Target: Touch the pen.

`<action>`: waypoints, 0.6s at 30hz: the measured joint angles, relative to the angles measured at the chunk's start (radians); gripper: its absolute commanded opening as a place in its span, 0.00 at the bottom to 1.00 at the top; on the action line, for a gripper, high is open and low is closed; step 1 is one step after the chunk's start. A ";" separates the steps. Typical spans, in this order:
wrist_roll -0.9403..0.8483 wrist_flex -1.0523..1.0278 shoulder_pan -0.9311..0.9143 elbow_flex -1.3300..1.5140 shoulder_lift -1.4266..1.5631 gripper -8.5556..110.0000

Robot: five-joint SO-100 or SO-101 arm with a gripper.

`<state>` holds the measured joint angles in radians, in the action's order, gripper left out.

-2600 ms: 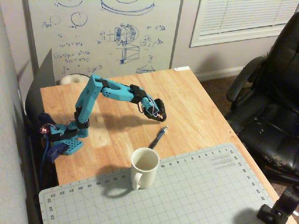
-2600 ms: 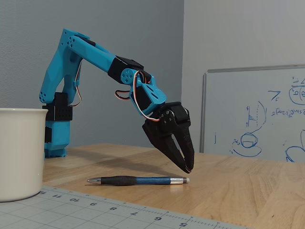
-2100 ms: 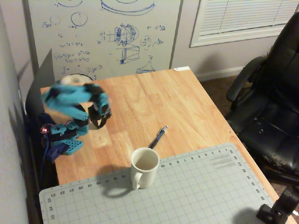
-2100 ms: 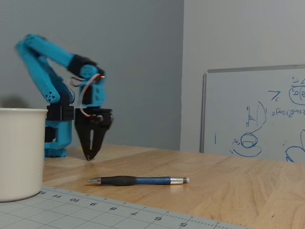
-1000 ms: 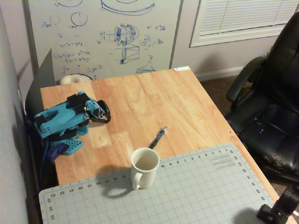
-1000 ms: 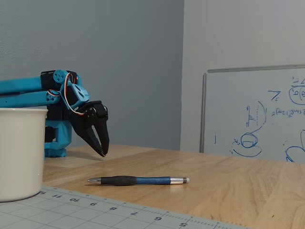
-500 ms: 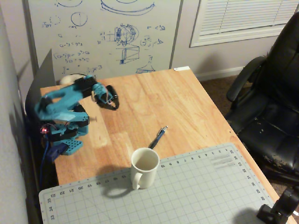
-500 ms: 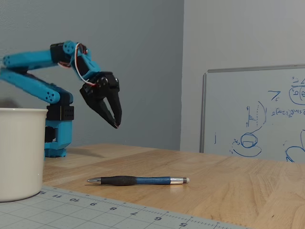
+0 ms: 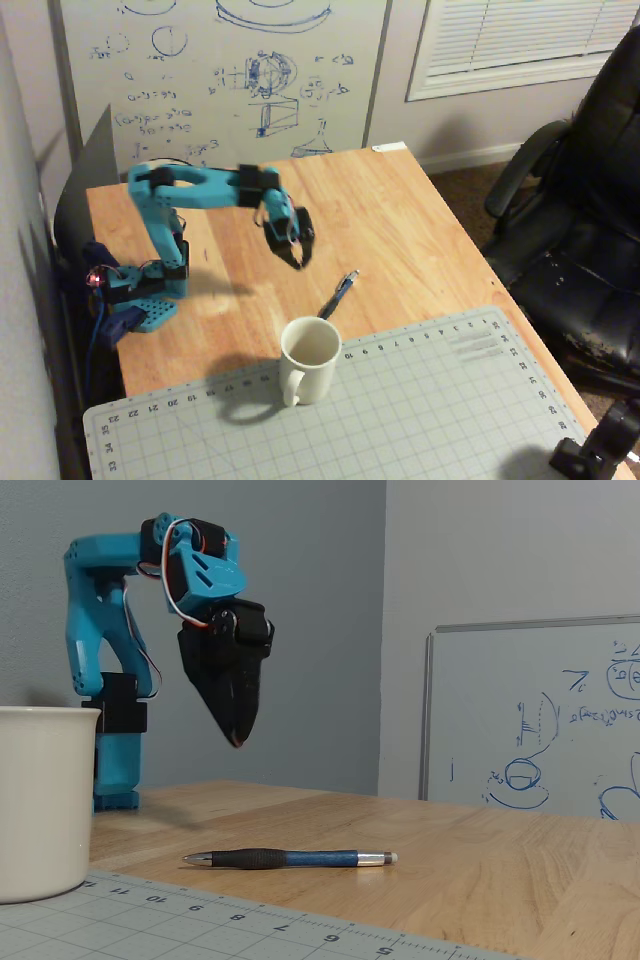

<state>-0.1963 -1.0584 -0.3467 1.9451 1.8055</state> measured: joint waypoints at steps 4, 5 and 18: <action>-0.044 0.000 -0.025 -0.100 -0.173 0.08; -0.049 0.000 -0.021 -0.123 -0.212 0.08; -0.054 0.002 0.011 -0.456 -0.591 0.08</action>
<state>-0.2500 -1.0569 -0.3359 1.4895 1.2149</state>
